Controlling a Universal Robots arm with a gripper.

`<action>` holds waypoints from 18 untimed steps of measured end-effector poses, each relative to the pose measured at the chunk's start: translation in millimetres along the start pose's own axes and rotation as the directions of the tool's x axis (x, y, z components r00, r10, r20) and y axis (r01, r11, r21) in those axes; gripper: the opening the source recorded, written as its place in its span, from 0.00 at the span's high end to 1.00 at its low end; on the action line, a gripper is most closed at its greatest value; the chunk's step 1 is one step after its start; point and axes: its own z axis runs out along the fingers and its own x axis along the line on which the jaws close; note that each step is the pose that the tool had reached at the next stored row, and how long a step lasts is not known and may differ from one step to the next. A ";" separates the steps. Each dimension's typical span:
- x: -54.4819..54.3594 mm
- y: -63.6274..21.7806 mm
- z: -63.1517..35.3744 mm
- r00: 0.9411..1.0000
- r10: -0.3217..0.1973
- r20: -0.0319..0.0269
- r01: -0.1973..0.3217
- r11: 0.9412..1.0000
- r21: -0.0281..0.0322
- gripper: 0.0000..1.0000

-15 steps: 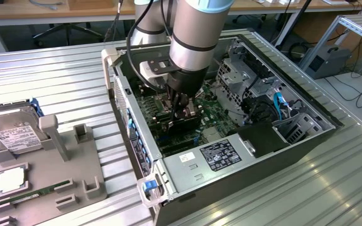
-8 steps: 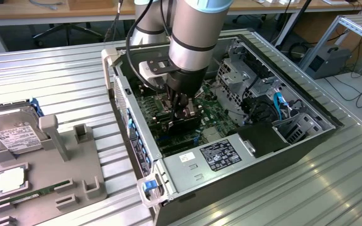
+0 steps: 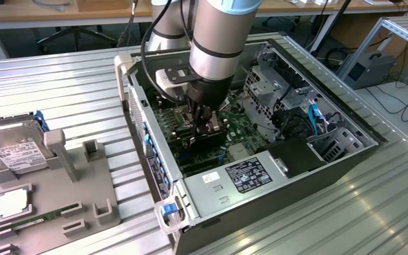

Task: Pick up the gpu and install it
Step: 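Press down on the gpu until it lock into place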

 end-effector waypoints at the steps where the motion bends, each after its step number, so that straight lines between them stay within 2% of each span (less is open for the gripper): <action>1: 0.0 0.0 -2.7 1.000 0.000 -0.001 0.000 1.000 0.000 0.89; 3: -0.3 0.0 -8.3 1.000 0.000 -0.001 0.000 1.000 0.000 0.89; 7: -0.9 0.2 -26.0 1.000 0.000 -0.001 0.000 1.000 0.000 0.89; 15: -2.0 -0.5 -52.5 1.000 0.000 -0.001 0.000 1.000 0.000 0.89; 18: -2.0 -0.5 -53.6 1.000 0.000 -0.001 0.000 1.000 0.000 0.89</action>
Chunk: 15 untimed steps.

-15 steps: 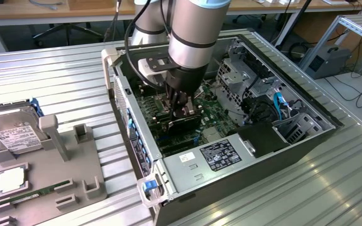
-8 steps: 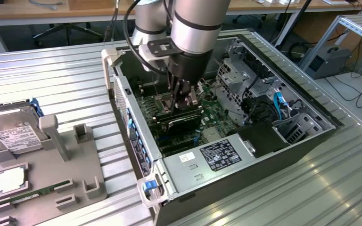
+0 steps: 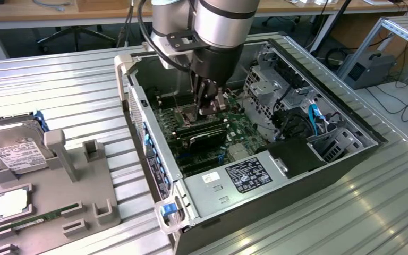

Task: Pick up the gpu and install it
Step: 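Press down on the gpu until it lock into place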

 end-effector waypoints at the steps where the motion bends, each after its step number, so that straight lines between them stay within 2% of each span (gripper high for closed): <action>1: 0.0 0.0 0.0 1.000 0.000 0.000 0.000 1.000 0.000 0.89; 7: -0.5 -5.2 -0.3 1.000 0.000 0.000 0.000 1.000 0.000 0.89; 10: -0.6 -12.8 -0.7 1.000 0.000 0.000 0.000 1.000 -0.001 0.89; 15: -0.6 -12.9 -0.7 1.000 0.000 0.000 0.000 1.000 -0.001 0.89</action>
